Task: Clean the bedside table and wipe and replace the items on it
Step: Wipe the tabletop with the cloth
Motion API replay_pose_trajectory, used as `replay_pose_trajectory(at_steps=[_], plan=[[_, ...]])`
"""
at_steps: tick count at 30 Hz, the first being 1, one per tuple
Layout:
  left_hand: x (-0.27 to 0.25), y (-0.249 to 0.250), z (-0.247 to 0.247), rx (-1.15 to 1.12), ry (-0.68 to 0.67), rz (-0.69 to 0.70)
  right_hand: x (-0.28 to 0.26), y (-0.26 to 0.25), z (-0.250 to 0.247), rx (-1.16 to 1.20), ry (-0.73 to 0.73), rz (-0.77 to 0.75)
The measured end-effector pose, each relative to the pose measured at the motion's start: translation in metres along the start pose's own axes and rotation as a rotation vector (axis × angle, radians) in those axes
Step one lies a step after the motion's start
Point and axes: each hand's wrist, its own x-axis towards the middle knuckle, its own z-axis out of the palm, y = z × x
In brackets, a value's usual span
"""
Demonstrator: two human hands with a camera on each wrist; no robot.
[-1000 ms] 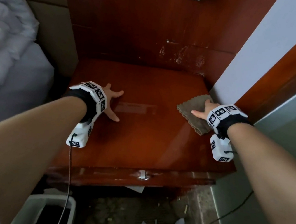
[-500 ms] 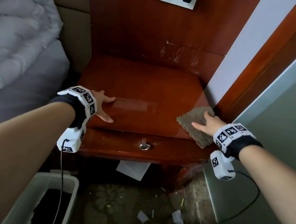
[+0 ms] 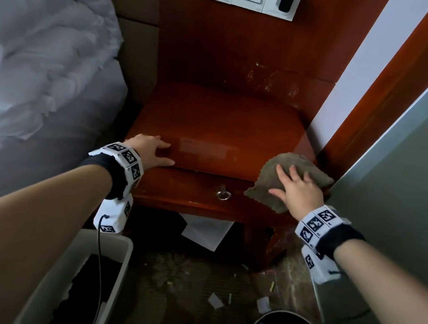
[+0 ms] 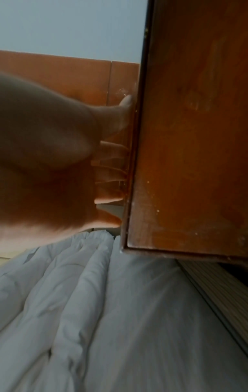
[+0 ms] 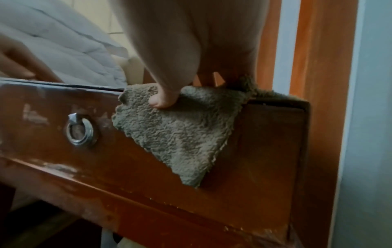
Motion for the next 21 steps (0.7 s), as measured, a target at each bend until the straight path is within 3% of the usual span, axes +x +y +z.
replay_pose_trajectory(at_steps=[11, 21], plan=[[-0.028, -0.039, -0.008, -0.099, 0.129, -0.034, 0.034, -0.111, -0.051, 0.023, -0.076, -0.297], [-0.043, -0.065, 0.008, -0.180, 0.282, -0.084, 0.040, -0.196, -0.061, 0.038, 0.038, -0.413]])
